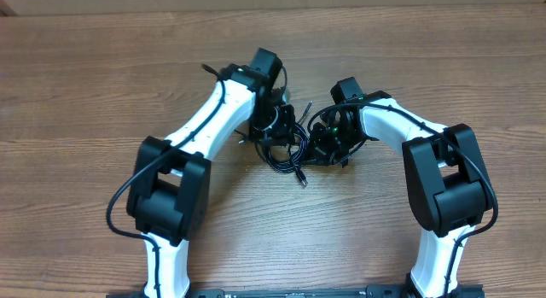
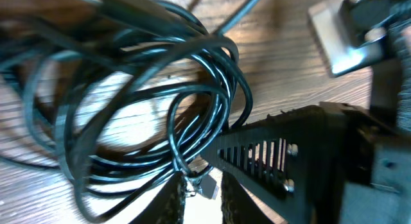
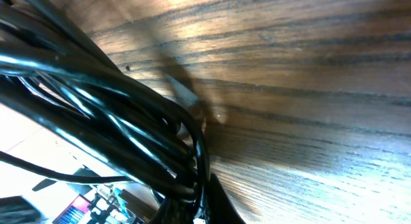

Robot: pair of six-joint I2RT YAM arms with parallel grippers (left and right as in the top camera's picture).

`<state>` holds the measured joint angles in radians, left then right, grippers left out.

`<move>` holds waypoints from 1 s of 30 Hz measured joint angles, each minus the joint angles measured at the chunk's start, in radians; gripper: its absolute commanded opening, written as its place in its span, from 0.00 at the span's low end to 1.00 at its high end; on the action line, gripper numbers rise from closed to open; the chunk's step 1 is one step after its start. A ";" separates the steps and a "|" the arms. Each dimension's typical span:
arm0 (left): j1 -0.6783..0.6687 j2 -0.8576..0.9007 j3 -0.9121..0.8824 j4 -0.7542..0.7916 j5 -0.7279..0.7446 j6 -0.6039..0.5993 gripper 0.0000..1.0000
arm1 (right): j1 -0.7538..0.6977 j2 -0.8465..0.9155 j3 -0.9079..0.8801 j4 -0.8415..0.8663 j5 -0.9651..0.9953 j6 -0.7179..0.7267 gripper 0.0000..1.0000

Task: Untangle cables

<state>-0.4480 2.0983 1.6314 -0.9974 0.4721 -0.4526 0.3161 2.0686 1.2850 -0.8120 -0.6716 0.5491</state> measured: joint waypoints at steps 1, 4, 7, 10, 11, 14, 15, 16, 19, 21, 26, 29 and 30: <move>-0.007 0.008 0.000 0.001 -0.003 0.000 0.22 | 0.000 0.000 0.000 0.000 0.000 0.000 0.04; -0.024 0.052 -0.002 0.003 -0.024 -0.008 0.23 | 0.000 0.000 0.000 0.000 0.000 0.000 0.04; -0.028 0.085 -0.006 0.025 -0.042 -0.015 0.26 | 0.000 0.000 0.000 0.000 0.003 0.000 0.04; -0.027 0.097 -0.007 0.037 -0.066 -0.016 0.31 | 0.000 0.000 0.000 0.001 0.003 0.000 0.04; -0.027 0.097 -0.007 0.040 -0.072 -0.019 0.31 | 0.000 0.000 0.000 0.000 0.003 0.001 0.04; -0.028 0.097 -0.007 0.044 -0.089 -0.019 0.35 | 0.000 0.000 0.000 0.000 0.003 0.000 0.04; -0.028 0.097 -0.007 0.045 -0.090 -0.019 0.36 | 0.000 0.000 0.000 0.000 0.003 0.001 0.04; -0.027 0.097 -0.007 0.047 -0.092 -0.019 0.38 | 0.000 0.000 0.000 0.001 0.003 0.001 0.04; -0.027 0.097 -0.010 0.064 -0.096 -0.020 0.38 | 0.000 0.000 0.000 0.001 0.003 0.000 0.04; -0.027 0.097 -0.024 0.101 -0.096 -0.033 0.32 | 0.000 0.000 0.000 0.000 0.006 0.001 0.04; -0.025 0.088 -0.076 0.173 -0.046 -0.069 0.05 | 0.000 0.000 0.000 0.000 0.007 0.000 0.04; -0.023 0.088 -0.092 0.216 0.000 -0.076 0.04 | 0.000 0.001 0.000 0.000 0.010 0.001 0.04; -0.023 0.091 -0.098 0.232 0.019 -0.076 0.04 | 0.000 0.001 0.000 -0.002 0.014 0.001 0.04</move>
<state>-0.4709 2.1891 1.5330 -0.7650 0.4915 -0.5285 0.3157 2.0693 1.2850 -0.8135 -0.6571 0.5499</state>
